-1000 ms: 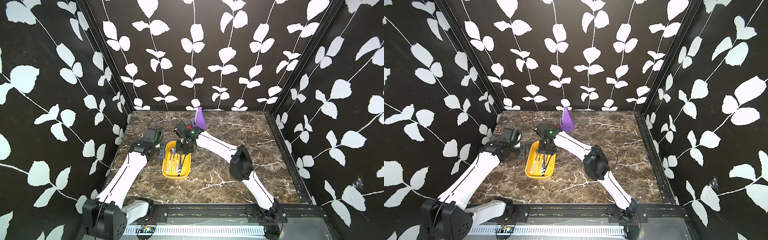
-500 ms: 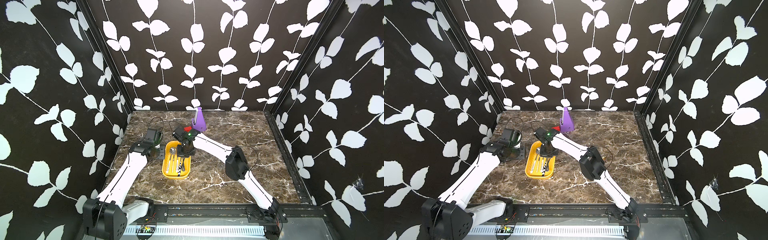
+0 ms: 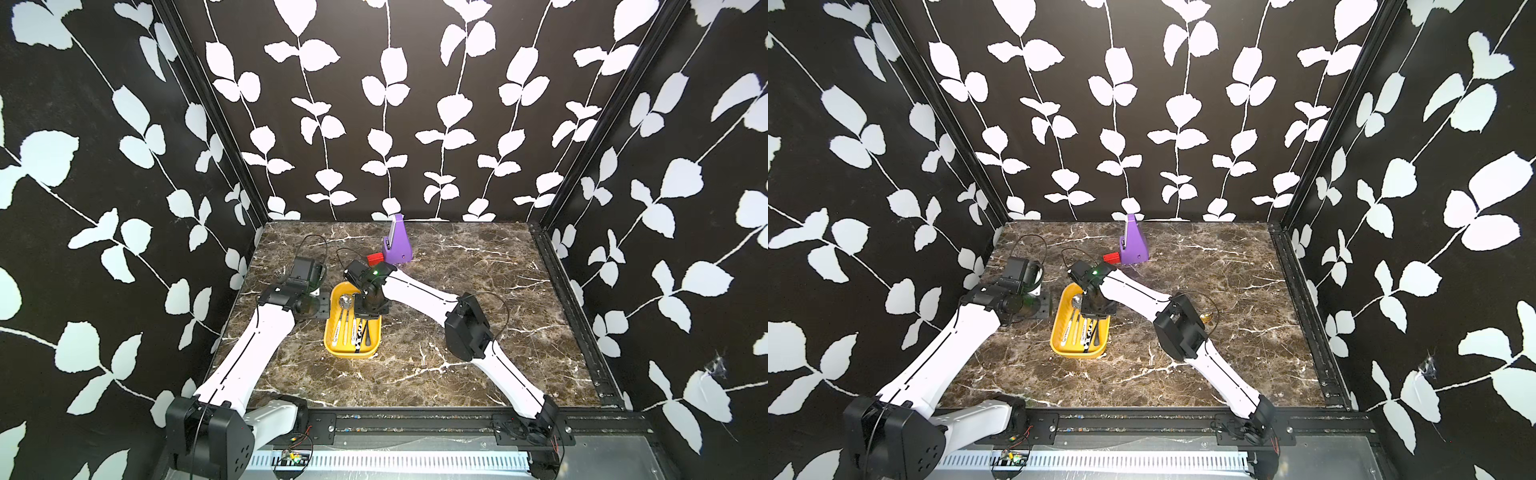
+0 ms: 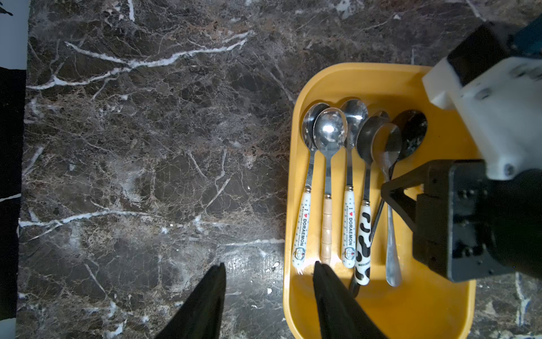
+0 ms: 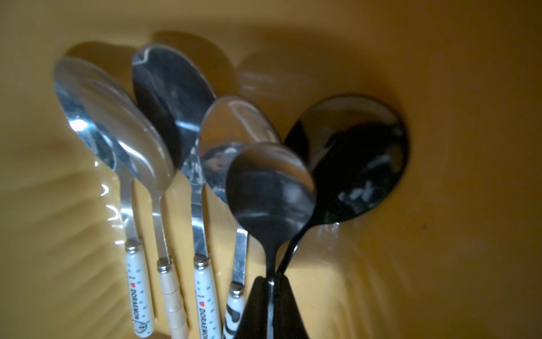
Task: Put the spoon into the storage box
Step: Place the spoon in the storage box, then pick up the spoon from the center of the board.
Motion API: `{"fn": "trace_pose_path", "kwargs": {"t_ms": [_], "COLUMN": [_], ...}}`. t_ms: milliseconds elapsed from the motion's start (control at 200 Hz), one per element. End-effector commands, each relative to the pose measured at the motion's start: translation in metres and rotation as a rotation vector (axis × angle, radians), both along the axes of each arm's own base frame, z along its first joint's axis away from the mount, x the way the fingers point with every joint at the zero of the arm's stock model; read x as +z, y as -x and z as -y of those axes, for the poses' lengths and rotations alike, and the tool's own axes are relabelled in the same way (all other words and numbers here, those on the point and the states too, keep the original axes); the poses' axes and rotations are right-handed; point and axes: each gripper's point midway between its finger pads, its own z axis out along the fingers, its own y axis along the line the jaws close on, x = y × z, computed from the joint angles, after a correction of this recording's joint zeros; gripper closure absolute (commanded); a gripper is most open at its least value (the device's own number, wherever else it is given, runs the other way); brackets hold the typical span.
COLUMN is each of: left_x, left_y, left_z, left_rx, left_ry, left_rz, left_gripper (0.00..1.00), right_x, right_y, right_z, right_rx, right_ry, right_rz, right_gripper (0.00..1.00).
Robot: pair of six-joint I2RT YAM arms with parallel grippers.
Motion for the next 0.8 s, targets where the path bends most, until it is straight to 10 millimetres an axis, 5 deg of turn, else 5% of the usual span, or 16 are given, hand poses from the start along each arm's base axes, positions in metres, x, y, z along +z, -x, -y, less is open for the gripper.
{"fn": "trace_pose_path", "kwargs": {"t_ms": [0,190,480,655,795], "left_x": [-0.002,-0.001,0.035,0.057,0.055], "left_y": [0.000,0.001,-0.007,-0.013,-0.013], "left_z": [-0.002,0.000,0.027,0.071,0.132], "left_rx": [-0.002,-0.004,-0.099,-0.266,-0.448], "left_ry": [-0.003,0.009,0.137,0.134,0.120], "left_rz": [-0.001,0.004,0.069,0.101,0.080], "left_gripper": [0.46,0.46,0.46,0.47,0.47], "right_x": [0.006,0.037,0.135,0.173,0.164], "right_y": [0.000,-0.008,-0.034,-0.065,-0.083], "right_z": [-0.006,-0.009,0.016,0.092,0.187], "right_rx": [0.002,0.021,0.024,-0.101,-0.274], "right_ry": [-0.015,-0.052,-0.114,-0.111,-0.078], "right_rz": [0.005,0.080,0.330,0.427,0.424], "right_gripper": [0.84,0.81,0.77,0.75,0.74]}}
